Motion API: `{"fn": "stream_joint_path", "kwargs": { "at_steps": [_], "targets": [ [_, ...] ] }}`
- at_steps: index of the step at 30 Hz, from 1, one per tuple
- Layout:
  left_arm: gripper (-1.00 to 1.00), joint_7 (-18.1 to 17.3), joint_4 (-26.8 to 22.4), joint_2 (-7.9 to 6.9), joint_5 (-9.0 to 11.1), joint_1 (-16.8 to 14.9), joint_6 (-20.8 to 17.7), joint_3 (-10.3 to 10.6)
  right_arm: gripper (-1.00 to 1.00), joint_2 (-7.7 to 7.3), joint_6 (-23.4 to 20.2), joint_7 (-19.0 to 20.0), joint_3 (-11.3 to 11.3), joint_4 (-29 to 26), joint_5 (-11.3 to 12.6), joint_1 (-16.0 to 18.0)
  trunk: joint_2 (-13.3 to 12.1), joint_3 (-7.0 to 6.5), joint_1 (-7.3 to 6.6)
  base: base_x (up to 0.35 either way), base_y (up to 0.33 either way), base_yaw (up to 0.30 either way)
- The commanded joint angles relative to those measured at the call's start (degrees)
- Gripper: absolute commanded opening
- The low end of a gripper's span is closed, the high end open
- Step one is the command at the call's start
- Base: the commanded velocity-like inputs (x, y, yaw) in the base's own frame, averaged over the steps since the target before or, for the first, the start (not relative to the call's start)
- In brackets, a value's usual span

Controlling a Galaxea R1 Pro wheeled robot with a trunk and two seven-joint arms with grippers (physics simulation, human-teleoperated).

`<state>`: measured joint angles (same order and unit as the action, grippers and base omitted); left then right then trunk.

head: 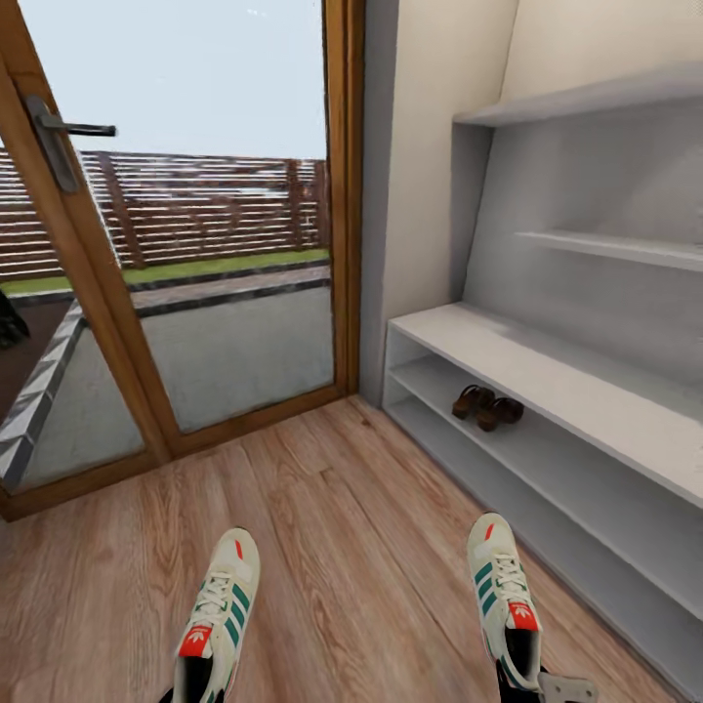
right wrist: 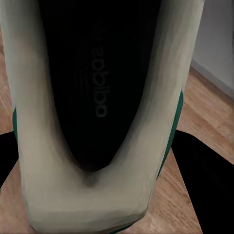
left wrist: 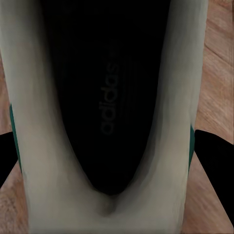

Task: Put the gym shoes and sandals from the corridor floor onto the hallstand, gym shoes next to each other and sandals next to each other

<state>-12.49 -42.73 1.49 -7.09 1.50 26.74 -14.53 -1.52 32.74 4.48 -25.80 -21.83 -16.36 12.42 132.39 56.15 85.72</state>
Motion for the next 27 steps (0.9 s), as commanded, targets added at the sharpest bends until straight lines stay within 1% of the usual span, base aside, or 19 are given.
{"fn": "stream_joint_path", "kwargs": {
  "at_steps": [1,7,27],
  "targets": [
    [-1.0,-0.35,-0.07,0.09,-0.56,-0.01,0.16,-0.41,-1.0,0.03,0.22,0.44,-0.48,0.03,-0.25,0.06,0.02,0.04,0.02,0.253,0.232,-0.263],
    [-1.0,-0.35,-0.07,0.09,-0.56,-0.01,0.16,-0.41,-1.0,0.02,0.22,0.44,-0.48,0.03,-0.22,0.06,0.02,0.04,0.02,0.125,0.118,-0.263],
    [-1.0,-0.35,-0.07,0.09,-0.56,-0.01,0.16,-0.41,-1.0,0.02,0.22,0.44,-0.48,0.03,-0.2,0.06,0.02,0.04,0.02,0.012,0.016,-0.263]
  ]
}}
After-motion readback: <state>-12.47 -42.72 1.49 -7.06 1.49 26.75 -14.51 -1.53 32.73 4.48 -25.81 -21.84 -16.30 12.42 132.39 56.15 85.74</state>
